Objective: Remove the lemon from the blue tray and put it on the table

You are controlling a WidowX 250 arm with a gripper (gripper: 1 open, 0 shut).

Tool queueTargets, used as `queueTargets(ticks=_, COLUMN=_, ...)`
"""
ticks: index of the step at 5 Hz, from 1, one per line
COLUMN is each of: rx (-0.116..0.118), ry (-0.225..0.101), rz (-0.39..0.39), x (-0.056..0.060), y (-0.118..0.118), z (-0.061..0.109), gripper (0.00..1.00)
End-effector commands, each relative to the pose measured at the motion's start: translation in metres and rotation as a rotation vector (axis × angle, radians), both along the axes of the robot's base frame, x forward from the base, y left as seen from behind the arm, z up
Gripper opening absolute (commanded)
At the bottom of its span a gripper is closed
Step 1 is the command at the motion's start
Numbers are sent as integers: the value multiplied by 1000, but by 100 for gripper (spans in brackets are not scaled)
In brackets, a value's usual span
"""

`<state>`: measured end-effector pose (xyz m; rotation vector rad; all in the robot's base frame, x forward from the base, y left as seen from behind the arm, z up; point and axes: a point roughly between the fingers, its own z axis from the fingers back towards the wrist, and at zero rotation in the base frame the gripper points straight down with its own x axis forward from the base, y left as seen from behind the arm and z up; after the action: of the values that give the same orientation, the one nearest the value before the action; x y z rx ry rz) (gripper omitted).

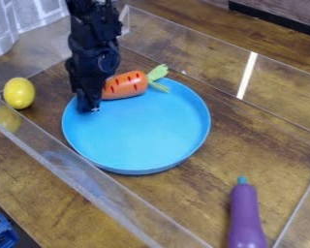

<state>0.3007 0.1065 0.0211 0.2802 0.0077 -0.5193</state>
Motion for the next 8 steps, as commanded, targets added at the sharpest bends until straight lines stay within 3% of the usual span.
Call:
queueTargets(ticks=1, rx=0, ry=11, rz=-17, x=-2, y=4, z=4, gripper=0)
queueTargets(ticks=4, rx=0, ry=5, rz=1, x=0, y=26, z=7, gripper=0)
queueTargets(ticks=5, rx=-3, ry=-6, rz=3, x=2, y=30, z=12, gripper=100)
queueTargets(ticks=6, rx=-7, ry=-37, rz=6, x=4, y=31, z=25, gripper=100)
queueTargets(ticks=8, rx=-41, ry=-62, rz=20, x=3, y=30, z=28, gripper=100)
